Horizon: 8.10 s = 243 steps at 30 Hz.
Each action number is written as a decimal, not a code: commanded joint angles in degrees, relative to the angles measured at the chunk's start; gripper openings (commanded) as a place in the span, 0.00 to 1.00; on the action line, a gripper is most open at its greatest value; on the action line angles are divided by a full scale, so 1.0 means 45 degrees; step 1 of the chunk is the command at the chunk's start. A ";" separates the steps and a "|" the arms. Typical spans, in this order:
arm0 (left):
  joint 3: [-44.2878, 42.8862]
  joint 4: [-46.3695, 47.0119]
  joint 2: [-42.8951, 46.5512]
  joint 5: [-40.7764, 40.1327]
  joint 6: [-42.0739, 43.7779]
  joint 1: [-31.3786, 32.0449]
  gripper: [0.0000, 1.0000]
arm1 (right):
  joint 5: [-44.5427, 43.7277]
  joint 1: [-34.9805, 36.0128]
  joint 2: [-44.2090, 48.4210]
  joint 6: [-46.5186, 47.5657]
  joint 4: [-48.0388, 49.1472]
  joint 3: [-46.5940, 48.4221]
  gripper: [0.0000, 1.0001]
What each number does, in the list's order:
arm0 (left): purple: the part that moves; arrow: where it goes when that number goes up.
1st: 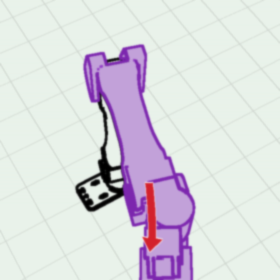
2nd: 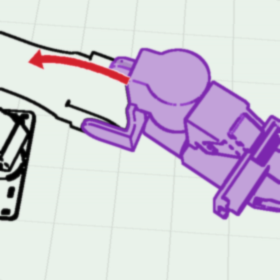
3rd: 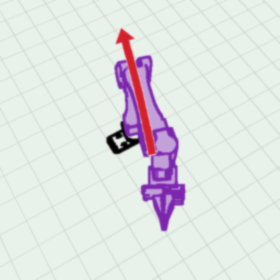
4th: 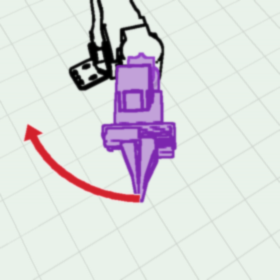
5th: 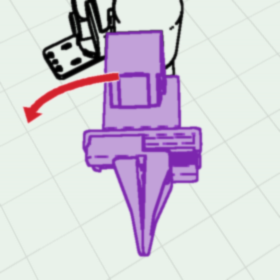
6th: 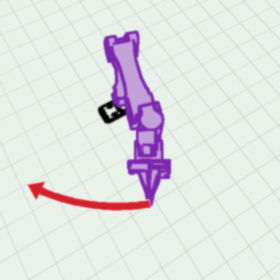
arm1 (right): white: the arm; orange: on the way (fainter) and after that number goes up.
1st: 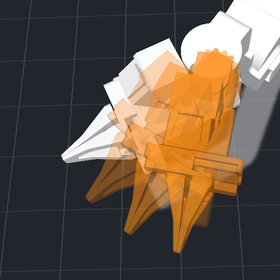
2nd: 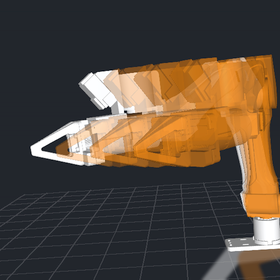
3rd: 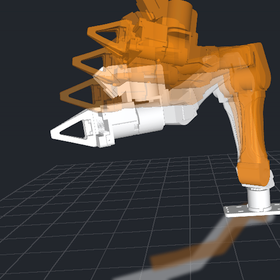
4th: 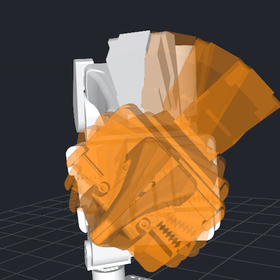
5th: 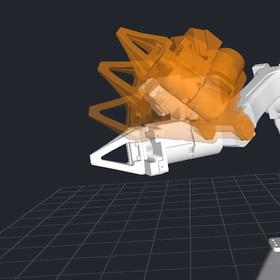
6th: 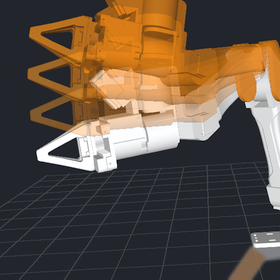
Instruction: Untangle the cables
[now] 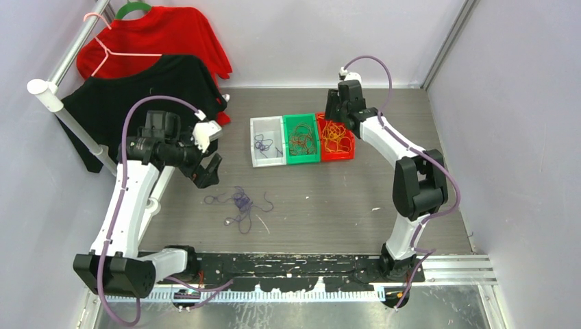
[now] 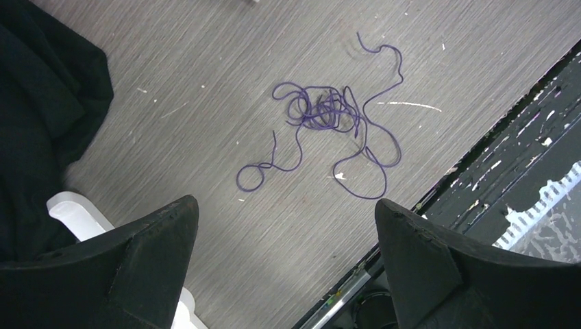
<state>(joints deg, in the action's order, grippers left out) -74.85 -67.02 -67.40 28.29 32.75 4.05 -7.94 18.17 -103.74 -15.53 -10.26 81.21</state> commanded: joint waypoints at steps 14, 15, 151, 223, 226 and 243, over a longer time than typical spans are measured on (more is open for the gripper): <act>0.2736 0.1867 -0.2134 0.0829 0.1985 -0.0811 0.64 | -0.1347 0.5027 0.5518 -0.1263 0.1907 -0.4699 0.42; 0.2862 0.2040 -0.2294 0.0630 0.2146 -0.0677 0.64 | -0.1402 0.5329 0.5838 -0.1352 0.2165 -0.5209 0.42; -0.4355 0.3695 0.0622 -0.0608 -0.5632 0.3406 0.00 | 0.1135 0.7663 0.5048 -0.1813 0.9486 -0.5821 0.01; -0.6350 0.8357 -0.8222 -0.3794 -0.6758 0.4170 0.00 | -0.1585 0.3829 0.7337 -0.3516 0.5796 -0.7504 0.20; -0.6246 0.8504 -0.8664 -0.3816 -0.6828 0.4290 0.00 | -0.1761 0.3676 0.7719 -0.3561 0.5781 -0.7864 0.20; -0.5927 0.9555 -1.0381 -0.5189 -0.6608 0.4025 0.00 | -0.1810 0.3091 0.8693 -0.3656 0.5327 -0.8836 0.18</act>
<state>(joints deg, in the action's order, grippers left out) -101.73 -28.86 -115.31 5.52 3.57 23.20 -15.35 32.38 -66.59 -31.11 12.25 42.06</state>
